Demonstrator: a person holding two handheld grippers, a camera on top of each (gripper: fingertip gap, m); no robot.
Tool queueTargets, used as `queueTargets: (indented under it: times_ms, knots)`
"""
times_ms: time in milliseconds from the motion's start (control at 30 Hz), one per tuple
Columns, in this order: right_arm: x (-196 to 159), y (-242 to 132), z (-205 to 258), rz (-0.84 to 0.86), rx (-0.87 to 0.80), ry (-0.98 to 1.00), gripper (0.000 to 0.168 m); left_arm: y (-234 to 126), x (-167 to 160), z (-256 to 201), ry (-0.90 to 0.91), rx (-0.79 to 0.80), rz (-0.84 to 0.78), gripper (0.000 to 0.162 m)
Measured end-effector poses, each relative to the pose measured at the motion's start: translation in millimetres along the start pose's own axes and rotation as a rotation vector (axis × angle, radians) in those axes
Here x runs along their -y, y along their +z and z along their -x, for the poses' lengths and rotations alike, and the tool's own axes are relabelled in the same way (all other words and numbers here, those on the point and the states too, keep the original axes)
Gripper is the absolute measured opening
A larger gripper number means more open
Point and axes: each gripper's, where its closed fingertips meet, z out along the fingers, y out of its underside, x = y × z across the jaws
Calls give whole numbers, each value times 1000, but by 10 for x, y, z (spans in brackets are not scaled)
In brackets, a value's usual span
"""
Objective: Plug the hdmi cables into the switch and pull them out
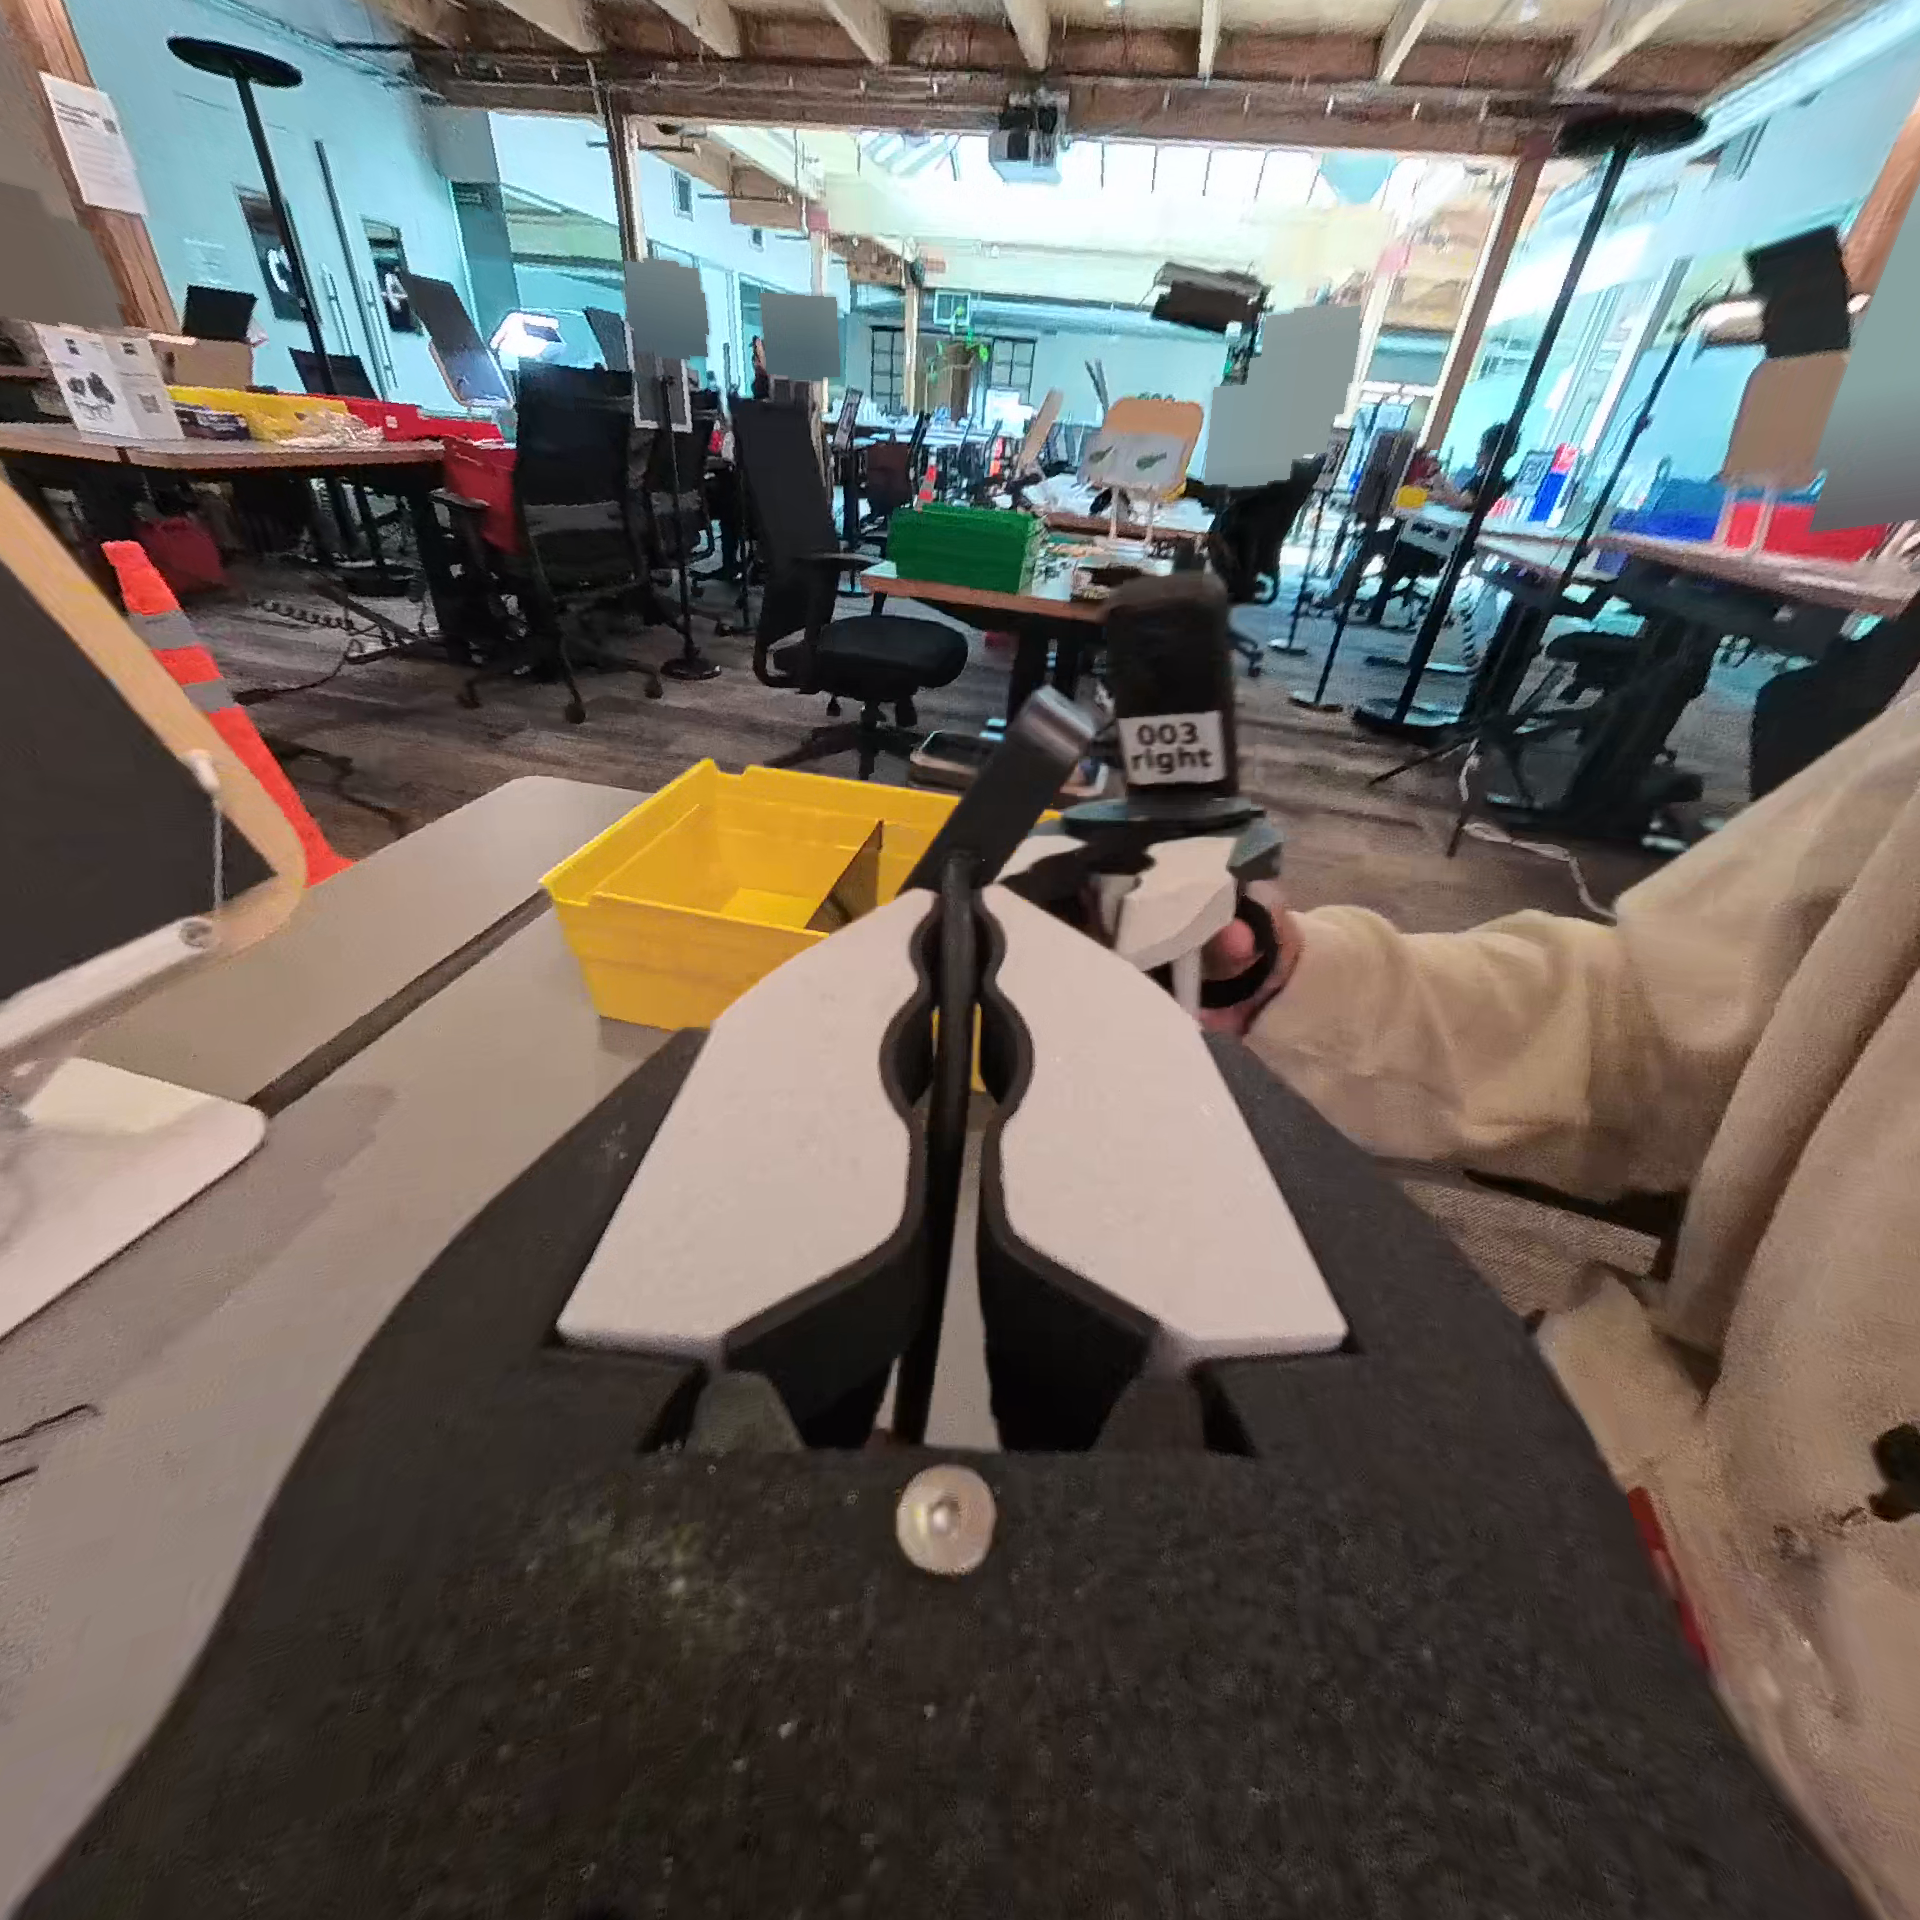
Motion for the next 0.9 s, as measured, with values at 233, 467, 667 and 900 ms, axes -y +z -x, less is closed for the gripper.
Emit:
queueTargets:
  times_ms: [233, 467, 667, 900]
  knots:
    - [110, 311, -80, -66, 9, -163, 20, -53, -172, 44, -188, -59, -74, 2]
    - [119, 351, -222, 244, -316, -639, 16, -252, -560, 434, -341, 174, 159, 63]
    - [-156, 397, -325, 607, -422, -960, 14, -377, -557, 361, 208, 418, 448, 61]
    - [-445, 575, -47, 728, -181, -926, 14, -278, -984, 240, 590, 298, 856, 33]
